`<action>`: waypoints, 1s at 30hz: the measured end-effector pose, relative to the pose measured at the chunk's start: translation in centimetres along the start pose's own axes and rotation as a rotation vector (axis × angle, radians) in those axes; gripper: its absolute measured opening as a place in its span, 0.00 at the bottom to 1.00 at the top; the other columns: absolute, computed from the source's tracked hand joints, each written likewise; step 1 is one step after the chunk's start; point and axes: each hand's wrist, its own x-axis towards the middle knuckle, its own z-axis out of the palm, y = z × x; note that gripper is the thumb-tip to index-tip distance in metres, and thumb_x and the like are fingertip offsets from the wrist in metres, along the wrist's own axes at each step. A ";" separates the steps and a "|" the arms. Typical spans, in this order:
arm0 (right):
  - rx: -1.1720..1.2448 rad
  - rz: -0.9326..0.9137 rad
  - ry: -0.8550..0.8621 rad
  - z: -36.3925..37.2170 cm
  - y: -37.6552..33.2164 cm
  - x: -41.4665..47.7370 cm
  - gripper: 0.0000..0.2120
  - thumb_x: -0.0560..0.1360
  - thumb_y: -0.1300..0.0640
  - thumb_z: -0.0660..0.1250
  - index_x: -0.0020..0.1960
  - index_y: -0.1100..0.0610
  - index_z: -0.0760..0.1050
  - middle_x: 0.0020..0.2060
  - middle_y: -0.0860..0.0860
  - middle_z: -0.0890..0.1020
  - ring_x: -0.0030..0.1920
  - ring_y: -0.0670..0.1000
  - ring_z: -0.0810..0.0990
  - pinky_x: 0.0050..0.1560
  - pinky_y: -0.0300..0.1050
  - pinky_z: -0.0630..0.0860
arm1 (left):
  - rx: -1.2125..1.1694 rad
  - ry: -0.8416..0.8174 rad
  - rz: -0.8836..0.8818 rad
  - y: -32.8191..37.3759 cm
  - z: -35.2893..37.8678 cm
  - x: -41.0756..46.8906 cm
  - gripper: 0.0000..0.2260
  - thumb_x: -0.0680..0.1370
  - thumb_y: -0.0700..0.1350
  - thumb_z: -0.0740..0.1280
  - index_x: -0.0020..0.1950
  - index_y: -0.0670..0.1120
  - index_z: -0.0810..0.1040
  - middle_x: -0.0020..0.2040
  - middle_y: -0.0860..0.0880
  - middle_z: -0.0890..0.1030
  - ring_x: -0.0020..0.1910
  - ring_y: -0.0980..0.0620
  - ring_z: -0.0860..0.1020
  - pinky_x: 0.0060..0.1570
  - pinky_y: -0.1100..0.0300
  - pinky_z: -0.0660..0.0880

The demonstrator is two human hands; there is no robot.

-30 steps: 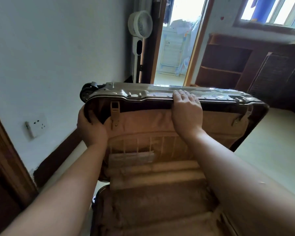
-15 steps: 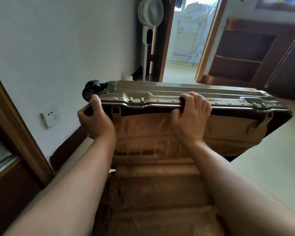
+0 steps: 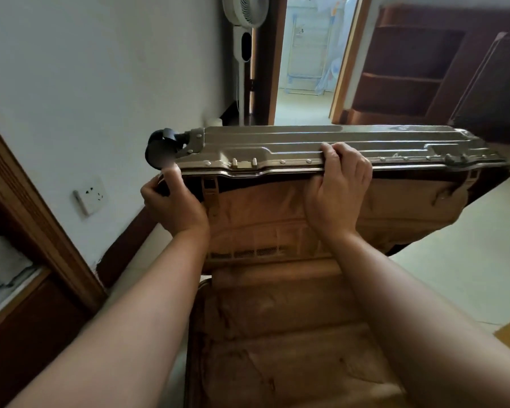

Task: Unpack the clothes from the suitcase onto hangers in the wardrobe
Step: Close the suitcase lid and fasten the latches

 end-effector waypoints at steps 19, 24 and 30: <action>0.510 0.959 0.098 -7.3 -4.2 -8.3 0.39 0.79 0.57 0.59 0.76 0.66 0.36 0.77 0.58 0.38 0.77 0.53 0.39 0.70 0.34 0.37 | 0.046 -0.195 0.159 -1.5 -9.8 -7.7 0.23 0.75 0.53 0.66 0.63 0.39 0.68 0.59 0.41 0.74 0.50 0.53 0.75 0.42 0.74 0.72; 0.543 1.069 0.247 -10.3 -0.9 -12.1 0.34 0.82 0.58 0.54 0.76 0.66 0.34 0.77 0.61 0.46 0.76 0.57 0.56 0.69 0.38 0.54 | 0.093 -0.092 0.205 -3.8 -14.4 -11.6 0.21 0.71 0.60 0.62 0.59 0.52 0.68 0.58 0.48 0.75 0.55 0.53 0.75 0.54 0.66 0.73; 0.480 1.063 0.225 -13.0 1.4 -16.5 0.31 0.83 0.55 0.50 0.76 0.68 0.37 0.74 0.65 0.60 0.69 0.56 0.64 0.61 0.27 0.58 | 0.252 -0.084 0.292 -5.8 -18.2 -14.2 0.25 0.76 0.58 0.58 0.67 0.44 0.71 0.62 0.47 0.76 0.61 0.51 0.75 0.60 0.63 0.72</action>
